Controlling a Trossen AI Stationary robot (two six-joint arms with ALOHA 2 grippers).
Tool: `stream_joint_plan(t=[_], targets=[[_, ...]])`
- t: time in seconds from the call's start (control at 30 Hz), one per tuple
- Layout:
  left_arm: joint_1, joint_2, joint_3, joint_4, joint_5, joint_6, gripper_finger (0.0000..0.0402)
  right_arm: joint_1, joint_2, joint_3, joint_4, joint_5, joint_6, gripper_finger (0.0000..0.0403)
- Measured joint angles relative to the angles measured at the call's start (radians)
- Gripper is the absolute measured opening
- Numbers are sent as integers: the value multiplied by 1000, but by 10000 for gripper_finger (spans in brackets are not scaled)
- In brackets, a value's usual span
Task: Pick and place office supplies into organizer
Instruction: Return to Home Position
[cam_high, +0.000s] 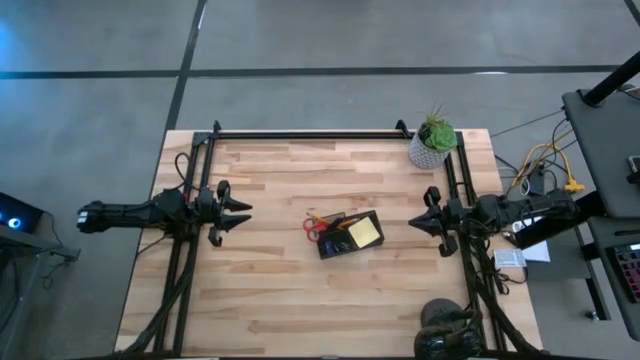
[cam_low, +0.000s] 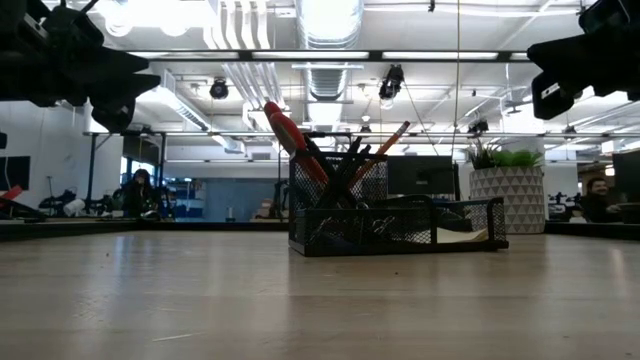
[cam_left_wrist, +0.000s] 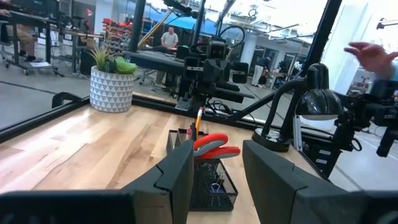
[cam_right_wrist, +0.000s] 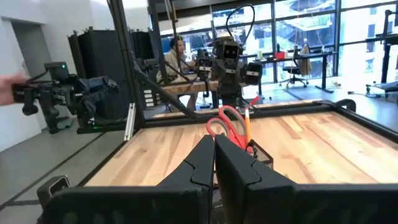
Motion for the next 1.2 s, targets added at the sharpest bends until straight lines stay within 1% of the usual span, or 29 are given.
stream_joint_plan(t=[0.07,0.1,0.17,0.23,0.3,0.63,1.2], targets=[[0,0,0,-10,-8,12,123,0,0,0,0,0,0,9],[0,-2,0,-29,-35,38,123,0,0,0,-1,0,0,9],[1,-4,-1,-50,-85,131,123,0,-1,0,0,0,0,9],[0,-2,-1,-42,-106,229,123,0,-1,0,0,0,0,9],[0,-2,-1,-48,-109,279,123,0,-1,0,0,0,0,9],[0,-12,-1,-12,-106,284,123,0,-1,0,0,0,0,9],[0,-1,-1,-11,-105,284,123,0,-2,0,0,0,0,9]])
